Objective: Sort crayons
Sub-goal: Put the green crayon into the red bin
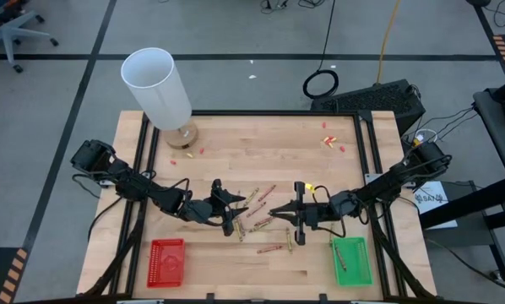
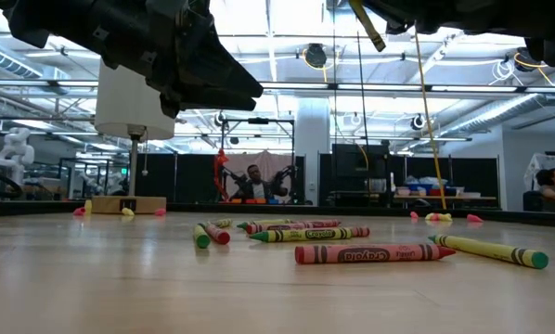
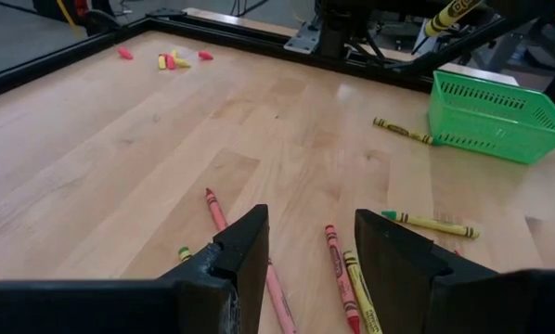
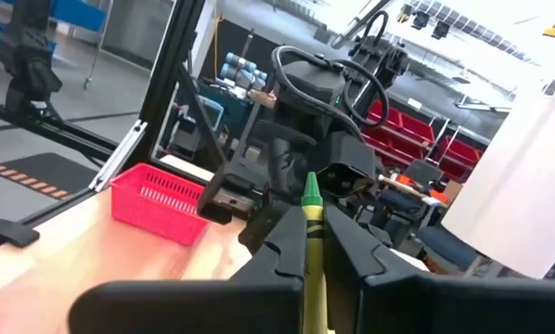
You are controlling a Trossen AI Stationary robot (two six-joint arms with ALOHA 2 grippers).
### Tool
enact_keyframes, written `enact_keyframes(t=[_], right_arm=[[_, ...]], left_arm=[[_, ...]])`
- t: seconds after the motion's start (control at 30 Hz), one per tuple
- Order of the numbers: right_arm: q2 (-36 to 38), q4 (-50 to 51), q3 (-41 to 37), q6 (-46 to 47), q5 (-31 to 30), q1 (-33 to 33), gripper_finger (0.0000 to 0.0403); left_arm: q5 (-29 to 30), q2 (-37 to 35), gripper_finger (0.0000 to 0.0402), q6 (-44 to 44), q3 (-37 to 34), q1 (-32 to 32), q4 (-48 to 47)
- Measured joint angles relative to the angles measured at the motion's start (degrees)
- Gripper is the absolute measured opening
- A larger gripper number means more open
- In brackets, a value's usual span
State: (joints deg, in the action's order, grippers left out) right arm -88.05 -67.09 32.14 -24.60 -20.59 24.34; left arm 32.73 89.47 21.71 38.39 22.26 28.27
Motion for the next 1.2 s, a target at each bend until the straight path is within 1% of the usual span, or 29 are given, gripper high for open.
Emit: enact_keyframes(t=[0.3,0.4,0.5,0.63,0.8,0.97,1.1,1.2], right_arm=[[0.0,-0.4,0.0,4.1,-0.1,-0.3,0.0002],[0.0,-0.4,0.0,7.6,-0.2,-0.9,0.0002],[0.0,-0.4,0.0,11.6,-0.2,-1.8,0.0002],[0.0,-1.0,0.0,15.8,-0.2,-2.7,0.0002],[0.0,-1.2,0.0,19.4,-0.2,-3.8,0.0002],[0.0,-1.3,0.0,20.8,-0.2,-4.4,0.0002],[0.0,-1.4,0.0,20.9,-0.2,-4.8,0.0002],[0.0,-1.5,0.0,20.9,-0.2,-4.9,0.0002]], left_arm=[[0.0,0.0,0.016,-0.1,0.0,0.0,1.0],[-1.3,0.0,0.016,-0.5,0.0,0.0,4.3],[-2.8,0.3,0.016,-3.5,0.0,0.0,9.3],[-3.0,1.9,0.016,-6.4,0.0,0.0,15.2],[-2.5,5.8,0.016,-10.8,0.0,-0.2,25.8],[-2.2,10.7,0.016,-17.6,1.3,-0.2,37.1],[-2.1,15.1,0.016,-20.6,5.6,-0.6,38.7],[-2.4,18.5,0.016,-20.5,8.7,-1.4,38.6]])
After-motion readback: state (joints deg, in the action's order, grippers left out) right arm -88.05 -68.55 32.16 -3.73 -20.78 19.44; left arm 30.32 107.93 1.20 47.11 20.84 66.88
